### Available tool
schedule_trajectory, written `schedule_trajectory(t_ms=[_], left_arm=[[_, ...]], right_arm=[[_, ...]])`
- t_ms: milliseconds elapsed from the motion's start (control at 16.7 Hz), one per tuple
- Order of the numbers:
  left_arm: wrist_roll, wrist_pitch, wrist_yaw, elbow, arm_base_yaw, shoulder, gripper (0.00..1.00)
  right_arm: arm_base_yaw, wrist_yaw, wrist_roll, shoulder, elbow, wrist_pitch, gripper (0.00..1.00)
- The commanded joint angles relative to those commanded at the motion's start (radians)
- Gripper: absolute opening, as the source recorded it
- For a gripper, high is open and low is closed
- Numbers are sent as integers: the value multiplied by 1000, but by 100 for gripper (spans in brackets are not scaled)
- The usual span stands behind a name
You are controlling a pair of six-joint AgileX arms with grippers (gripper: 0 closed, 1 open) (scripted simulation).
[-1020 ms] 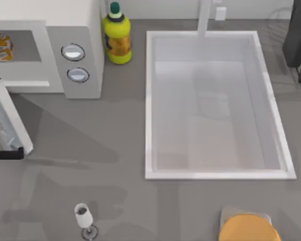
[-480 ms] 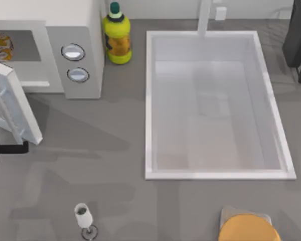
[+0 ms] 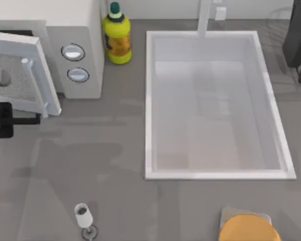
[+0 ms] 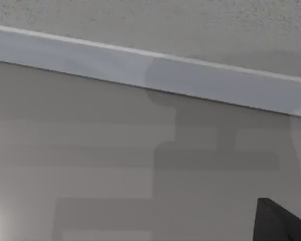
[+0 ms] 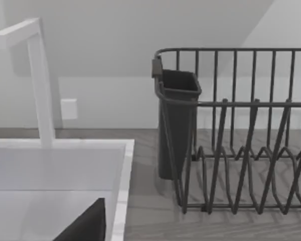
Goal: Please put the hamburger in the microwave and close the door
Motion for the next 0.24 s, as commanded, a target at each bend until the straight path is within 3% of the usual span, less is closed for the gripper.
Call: schedule_trajectory(t_ms=[240], left_arm=[[2,48,-1,59,1,61,0]], right_arm=[[0,0,0,0,0,0,100]])
